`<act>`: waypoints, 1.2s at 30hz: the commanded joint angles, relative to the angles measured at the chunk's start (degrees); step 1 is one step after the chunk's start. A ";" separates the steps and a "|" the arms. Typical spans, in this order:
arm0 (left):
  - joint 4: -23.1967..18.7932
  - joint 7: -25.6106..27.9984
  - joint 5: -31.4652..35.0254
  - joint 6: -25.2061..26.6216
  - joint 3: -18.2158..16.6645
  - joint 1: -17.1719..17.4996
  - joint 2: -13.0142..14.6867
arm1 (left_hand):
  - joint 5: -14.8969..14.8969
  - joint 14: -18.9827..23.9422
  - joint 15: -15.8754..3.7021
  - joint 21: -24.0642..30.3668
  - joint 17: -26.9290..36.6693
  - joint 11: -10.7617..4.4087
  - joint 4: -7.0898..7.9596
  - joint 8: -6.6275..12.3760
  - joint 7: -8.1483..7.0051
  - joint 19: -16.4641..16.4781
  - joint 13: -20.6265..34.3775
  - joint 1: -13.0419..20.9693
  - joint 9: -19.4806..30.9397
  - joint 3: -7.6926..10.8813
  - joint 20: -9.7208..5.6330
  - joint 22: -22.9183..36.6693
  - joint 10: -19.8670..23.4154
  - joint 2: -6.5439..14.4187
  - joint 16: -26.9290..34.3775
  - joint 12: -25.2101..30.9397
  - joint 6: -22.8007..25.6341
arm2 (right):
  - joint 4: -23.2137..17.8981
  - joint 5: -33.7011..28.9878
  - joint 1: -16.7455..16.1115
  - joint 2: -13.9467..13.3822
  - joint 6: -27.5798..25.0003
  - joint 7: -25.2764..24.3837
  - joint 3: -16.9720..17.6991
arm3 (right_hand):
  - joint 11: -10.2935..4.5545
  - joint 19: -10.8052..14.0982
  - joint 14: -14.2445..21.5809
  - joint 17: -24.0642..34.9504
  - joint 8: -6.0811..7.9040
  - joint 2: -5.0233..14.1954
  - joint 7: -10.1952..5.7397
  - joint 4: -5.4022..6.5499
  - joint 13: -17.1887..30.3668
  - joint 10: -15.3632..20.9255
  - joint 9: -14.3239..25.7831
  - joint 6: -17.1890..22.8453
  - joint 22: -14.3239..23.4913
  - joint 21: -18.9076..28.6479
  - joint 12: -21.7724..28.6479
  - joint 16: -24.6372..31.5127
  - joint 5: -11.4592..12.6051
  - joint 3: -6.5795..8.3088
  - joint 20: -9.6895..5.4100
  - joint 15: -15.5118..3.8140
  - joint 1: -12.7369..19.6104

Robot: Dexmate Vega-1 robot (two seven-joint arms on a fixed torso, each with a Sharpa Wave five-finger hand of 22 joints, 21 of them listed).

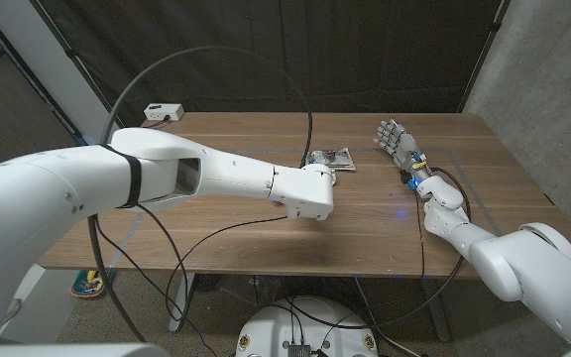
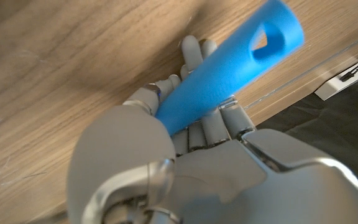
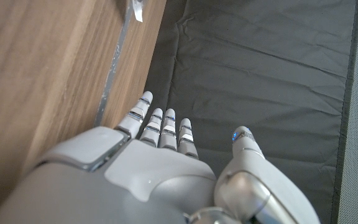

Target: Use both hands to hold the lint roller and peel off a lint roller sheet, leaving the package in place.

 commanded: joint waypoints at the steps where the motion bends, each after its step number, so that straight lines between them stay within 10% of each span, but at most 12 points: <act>1: -6.98 15.25 3.75 0.62 -4.59 2.02 5.50 | -1.39 3.14 -6.96 0.93 0.74 -8.79 -0.13 0.23 -6.15 0.33 -6.55 0.56 -29.80 0.05 0.05 0.64 8.61 -0.22 0.37 0.78 7.05 | -3.16 0.04 -0.87 -0.45 -0.34 -1.00 -0.70 | -0.28 0.40 0.43 0.09 0.04 0.23 -0.28 0.01 0.33 0.47 0.32 0.25 0.18 -0.10 0.19 -0.12 0.33 0.21 0.27 -0.05 -0.48; 29: -13.06 15.09 28.81 0.62 -1.89 3.79 12.26 | 0.92 3.86 -7.01 4.40 4.50 -9.69 0.06 0.91 -7.49 0.51 -1.22 0.72 -30.73 -2.23 -2.18 0.59 8.99 -2.23 1.18 2.94 9.45 | -24.62 -1.91 -9.30 -6.39 -7.75 -10.68 -2.65 | -0.36 0.60 0.52 -0.04 -0.10 0.05 -0.07 -0.38 0.33 0.45 0.32 0.27 0.18 -0.42 0.03 -0.28 0.35 0.47 0.32 -0.14 -0.11; 36: -15.78 5.92 41.85 -0.24 0.94 3.55 16.23 | 1.69 4.48 -7.08 5.33 5.50 -10.00 -0.03 1.10 -7.69 0.65 -0.11 0.88 -31.14 -2.85 -2.90 0.43 8.99 -2.72 1.52 3.14 10.46 | -31.83 -3.86 -10.84 -7.80 -11.21 -14.63 -3.91 | -0.53 0.86 0.58 -0.09 -0.12 -0.08 0.03 -0.66 0.33 0.45 0.31 0.32 0.18 -0.44 -0.01 -0.31 0.35 0.58 0.47 -0.12 0.21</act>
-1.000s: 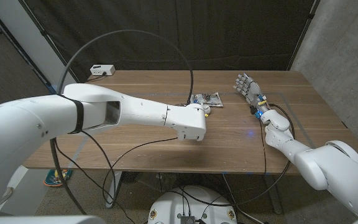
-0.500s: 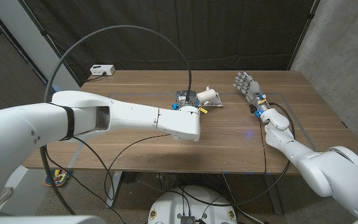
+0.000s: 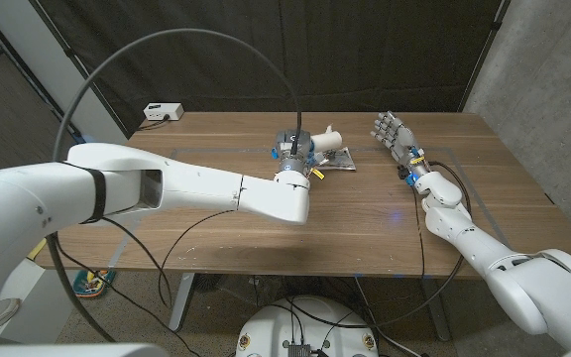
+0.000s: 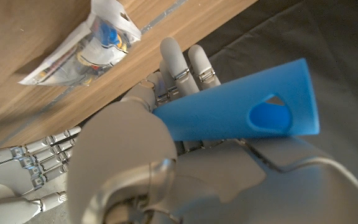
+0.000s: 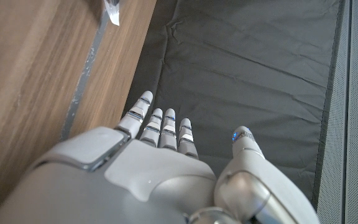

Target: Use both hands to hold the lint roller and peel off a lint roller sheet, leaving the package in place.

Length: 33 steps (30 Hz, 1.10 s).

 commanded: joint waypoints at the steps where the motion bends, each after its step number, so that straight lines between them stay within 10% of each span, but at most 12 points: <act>1: -3.63 -10.08 17.59 -0.97 3.55 0.03 5.74 | 0.81 0.41 -0.92 0.74 0.68 -1.64 -0.13 0.37 -1.28 0.33 0.51 0.40 -0.07 -0.49 -2.66 0.08 1.23 -0.70 0.44 0.57 2.78 | -10.86 -2.37 -2.74 -2.41 -5.09 -5.46 -1.72 | -0.21 0.55 0.58 0.03 -0.12 -0.10 0.01 -0.28 0.33 0.16 0.31 0.32 0.18 0.04 -0.01 -0.04 0.35 0.19 0.16 -0.12 0.25; 22: -4.90 -33.43 47.59 -9.34 7.48 -2.54 12.42 | 2.43 0.30 -0.89 2.30 2.54 -1.88 0.29 0.06 -1.81 -0.23 0.76 0.28 -0.90 -1.68 -3.34 -0.54 1.63 -1.07 0.32 -0.29 3.14 | -18.19 -6.80 -7.68 -3.47 -3.70 -14.15 -2.13 | -0.29 1.12 0.84 -0.05 0.24 -0.46 0.22 -1.29 0.31 0.45 0.29 1.53 0.18 -0.15 -0.01 -0.07 0.32 0.65 0.10 -0.24 1.58; 33: -2.61 -47.62 68.17 -19.06 2.68 0.83 15.48 | 3.16 -0.08 -0.86 2.64 3.22 -2.15 0.53 -0.05 -2.07 -0.97 0.85 0.03 -1.26 -2.29 -3.69 -0.94 1.79 -1.47 0.03 -0.69 3.38 | -23.71 -10.91 -9.21 -6.52 -6.88 -18.17 -2.73 | -1.05 2.26 6.58 0.50 1.85 -1.27 0.58 -3.46 0.59 4.82 0.50 7.99 0.59 -0.42 1.05 1.54 0.51 2.63 4.20 1.17 7.47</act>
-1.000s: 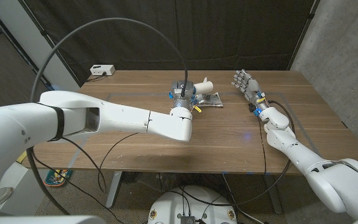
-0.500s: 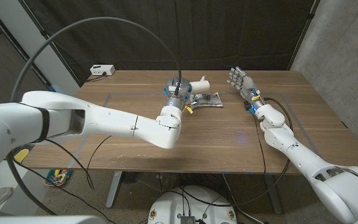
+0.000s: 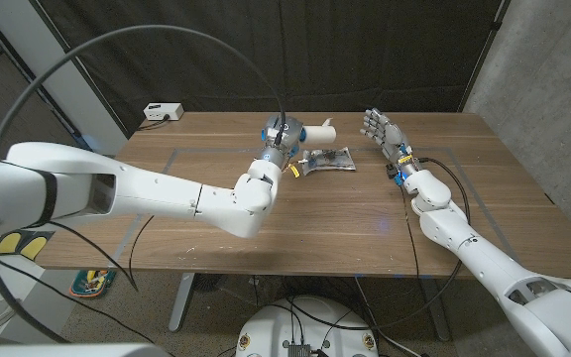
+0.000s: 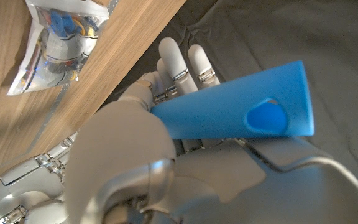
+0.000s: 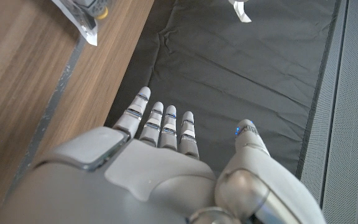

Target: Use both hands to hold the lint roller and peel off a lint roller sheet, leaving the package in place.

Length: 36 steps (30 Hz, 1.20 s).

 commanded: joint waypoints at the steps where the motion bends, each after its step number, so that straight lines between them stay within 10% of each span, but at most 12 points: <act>1: 2.26 -15.41 22.64 -10.04 -5.13 3.76 3.45 | 0.61 -0.36 -0.72 0.38 0.37 -1.14 0.22 0.03 -0.91 -0.46 0.16 0.09 0.04 -0.45 -3.64 -0.19 1.05 -0.38 -0.23 -0.27 2.02 | -6.38 -4.36 -2.04 -3.13 -3.26 -4.81 -0.59 | -0.17 -0.04 0.90 0.38 0.86 0.10 -0.03 -0.73 0.31 1.31 0.22 1.89 0.31 -0.35 0.60 0.41 0.52 0.99 1.10 -0.46 2.61; 14: 5.27 -27.69 47.29 -25.86 -24.38 18.49 4.58 | 1.75 -0.89 -0.73 0.91 1.12 -1.62 0.12 -0.07 -0.79 -1.23 0.11 0.54 -0.47 -0.78 -3.79 -0.80 1.04 -0.50 -0.79 -1.02 2.49 | -15.53 -10.68 -3.14 -8.65 -11.54 -9.14 -1.53 | -2.58 1.43 3.19 1.18 1.96 0.25 -1.53 -1.33 0.77 4.86 0.40 6.66 0.52 -0.07 1.24 1.26 0.70 4.42 1.07 -2.91 12.84; 28: 7.11 -31.62 63.34 -38.40 -42.38 32.45 0.35 | 2.72 -1.10 -0.73 1.35 1.64 -2.23 0.31 -0.14 -1.30 -1.73 0.36 0.51 -0.93 -1.35 -4.02 -1.44 1.09 -0.79 -1.34 -1.51 2.86 | -19.32 -11.69 -5.13 -11.34 -11.81 -9.27 -0.58 | -8.70 2.70 3.54 1.70 2.65 0.98 -5.76 -1.11 1.00 8.33 0.48 11.51 0.60 0.14 1.41 1.67 1.24 7.11 -0.41 -5.33 24.30; 36: 10.93 -23.55 66.03 -37.77 -48.37 39.39 -4.35 | 3.24 -0.79 -0.75 1.76 1.98 -1.95 0.45 -0.18 -1.40 -1.68 0.45 0.57 -1.17 -1.60 -4.10 -1.76 1.52 -0.71 -1.47 -1.65 3.00 | -15.80 -8.69 -6.67 -8.86 -6.19 -9.11 0.79 | -7.44 2.43 3.78 3.80 1.86 3.37 -5.08 5.19 1.48 9.82 0.69 13.15 0.92 0.19 1.30 3.21 -0.19 2.75 -1.44 -5.42 17.50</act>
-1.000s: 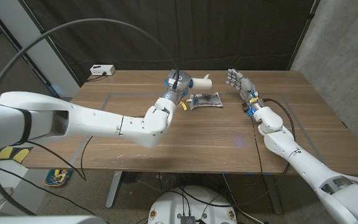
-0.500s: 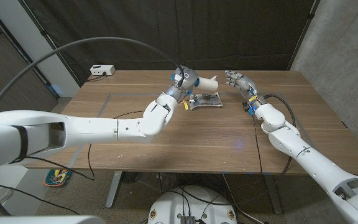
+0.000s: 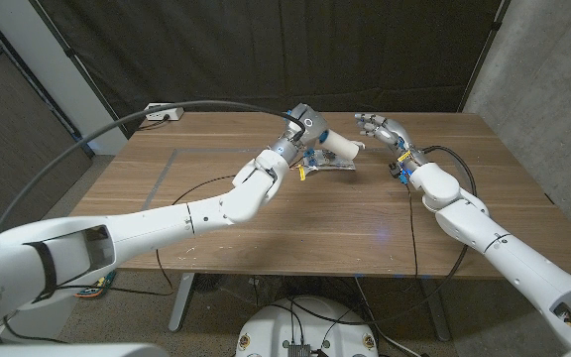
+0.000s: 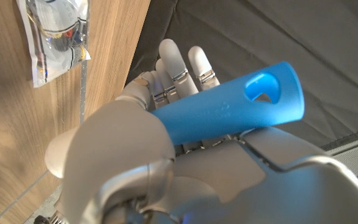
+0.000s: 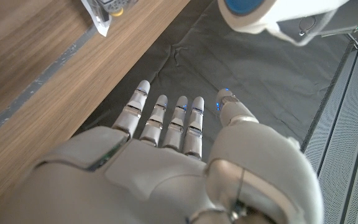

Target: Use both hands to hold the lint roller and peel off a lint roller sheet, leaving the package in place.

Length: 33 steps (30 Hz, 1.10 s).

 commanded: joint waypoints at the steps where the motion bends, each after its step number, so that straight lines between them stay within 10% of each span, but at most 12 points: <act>1: 4.74 7.27 7.06 -2.16 -10.74 10.76 -5.97 | 0.50 0.30 -0.97 0.58 0.41 -0.69 -0.07 0.33 -0.67 -0.12 0.28 0.70 -0.14 -0.29 -4.52 -0.01 1.37 0.19 -0.33 -0.08 1.73 | 1.67 2.27 -2.36 1.34 5.23 -0.31 1.79 | 0.97 -0.25 -0.16 0.91 -0.78 -0.08 0.87 2.46 0.39 0.02 0.16 -0.10 0.36 0.16 -0.09 0.57 -0.25 -2.21 -0.53 0.33 -3.79; 9: 8.97 16.85 4.34 0.03 -13.60 14.16 -9.99 | 1.17 1.69 -0.97 2.69 1.48 1.01 -1.11 -0.08 1.92 0.74 -2.84 2.51 -2.09 -0.20 -4.13 -0.37 3.42 0.00 -0.33 -2.20 4.28 | -0.68 0.34 -3.83 0.57 4.60 -2.70 2.41 | 2.75 0.04 -0.45 0.89 -1.65 -1.82 2.15 2.42 0.45 -0.62 0.09 -0.91 0.37 0.29 -0.56 0.45 -0.09 -4.00 0.56 1.18 -5.34; 16: 13.15 21.09 5.69 4.79 -13.49 15.04 -13.54 | 2.64 9.96 -0.86 9.81 4.16 2.05 -0.81 -3.04 3.15 8.24 -3.32 3.31 -5.00 -1.10 -7.63 0.80 4.71 -0.36 2.27 -3.75 3.68 | -1.56 -0.65 -4.21 0.02 4.46 -3.03 2.57 | 2.73 -0.02 -0.61 0.69 -1.87 -2.10 2.08 1.57 0.45 -0.67 0.08 -1.07 0.35 0.26 -0.66 0.27 0.09 -3.99 0.67 1.18 -4.61; 22: 14.78 26.89 0.47 6.12 -14.37 15.98 -15.99 | 8.58 13.57 -0.19 21.55 24.09 1.37 3.43 2.01 2.55 13.87 14.66 2.52 9.38 3.48 -8.71 15.56 -0.44 -0.02 11.95 1.15 -6.09 | -1.37 -0.80 -4.36 -0.20 5.08 -2.67 2.73 | 2.64 0.01 -0.80 0.58 -2.02 -2.22 2.11 1.09 0.45 -0.75 0.07 -1.16 0.35 0.27 -0.74 0.15 0.18 -4.04 0.74 1.09 -4.23; 33: 13.96 30.59 -7.40 8.14 -15.49 17.70 -18.15 | 9.96 16.74 0.28 29.35 25.35 1.37 10.42 3.73 3.32 17.40 22.84 -0.06 15.18 9.52 -8.70 30.73 -1.57 1.90 22.89 6.91 -12.74 | -2.91 -1.21 -5.37 -0.85 5.28 -3.13 3.42 | 2.91 0.01 -0.82 0.48 -2.30 -2.39 2.32 0.69 0.47 -0.86 0.08 -1.51 0.35 0.27 -0.84 0.10 0.24 -4.27 0.80 1.20 -4.04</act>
